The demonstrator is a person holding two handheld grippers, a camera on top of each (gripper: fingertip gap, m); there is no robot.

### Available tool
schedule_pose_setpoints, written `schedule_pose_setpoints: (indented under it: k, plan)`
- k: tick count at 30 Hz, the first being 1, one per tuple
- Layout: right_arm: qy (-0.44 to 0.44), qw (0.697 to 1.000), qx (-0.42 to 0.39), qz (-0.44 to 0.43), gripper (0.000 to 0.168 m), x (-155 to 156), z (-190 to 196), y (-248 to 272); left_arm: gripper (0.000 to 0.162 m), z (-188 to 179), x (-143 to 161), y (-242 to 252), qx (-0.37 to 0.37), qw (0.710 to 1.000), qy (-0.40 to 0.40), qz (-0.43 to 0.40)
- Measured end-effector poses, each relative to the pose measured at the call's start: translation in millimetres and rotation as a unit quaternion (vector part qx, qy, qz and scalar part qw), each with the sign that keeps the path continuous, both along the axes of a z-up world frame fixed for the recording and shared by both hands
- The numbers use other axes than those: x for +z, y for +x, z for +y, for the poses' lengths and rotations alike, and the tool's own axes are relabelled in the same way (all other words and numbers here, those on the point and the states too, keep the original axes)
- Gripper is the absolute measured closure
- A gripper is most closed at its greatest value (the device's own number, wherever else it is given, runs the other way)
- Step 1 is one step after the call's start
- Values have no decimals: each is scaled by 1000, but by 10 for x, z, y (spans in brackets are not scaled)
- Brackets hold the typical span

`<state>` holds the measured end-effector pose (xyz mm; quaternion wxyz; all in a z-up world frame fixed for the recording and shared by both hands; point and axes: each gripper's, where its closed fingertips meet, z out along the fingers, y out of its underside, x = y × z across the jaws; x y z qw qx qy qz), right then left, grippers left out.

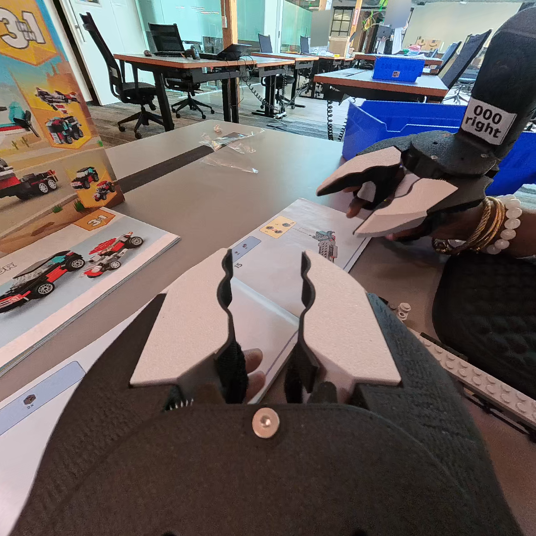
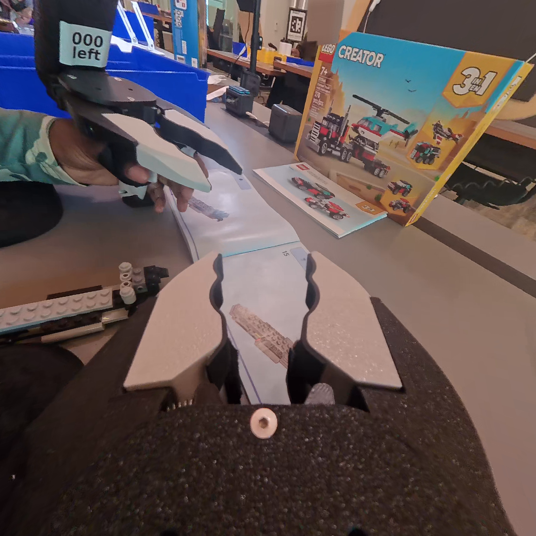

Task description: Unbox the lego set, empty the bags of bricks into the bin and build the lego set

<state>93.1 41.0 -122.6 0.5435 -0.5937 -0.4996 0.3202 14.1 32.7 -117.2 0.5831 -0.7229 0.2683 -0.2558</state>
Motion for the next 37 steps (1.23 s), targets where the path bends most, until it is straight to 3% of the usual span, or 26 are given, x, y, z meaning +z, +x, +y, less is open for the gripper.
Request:
schedule_pose_setpoints:
  k: [4,9,18,32,37]
  plan:
    - [-4,1000,-29,5,94,11,88,31,109,18,21,-33,3,1000,-6,-20]
    - [11,998,-55,14,88,43,168,86,100,33,12,-37,3,1000,-14,-23]
    - [18,997,-76,-21,71,-40,232,78,60,101,-24,-78,33,999,-23,-13]
    - [9,996,-83,-26,78,-59,266,87,58,134,-10,-81,52,998,10,15]
    - [23,991,-91,-95,73,-226,306,100,59,144,-16,-94,55,998,3,11]
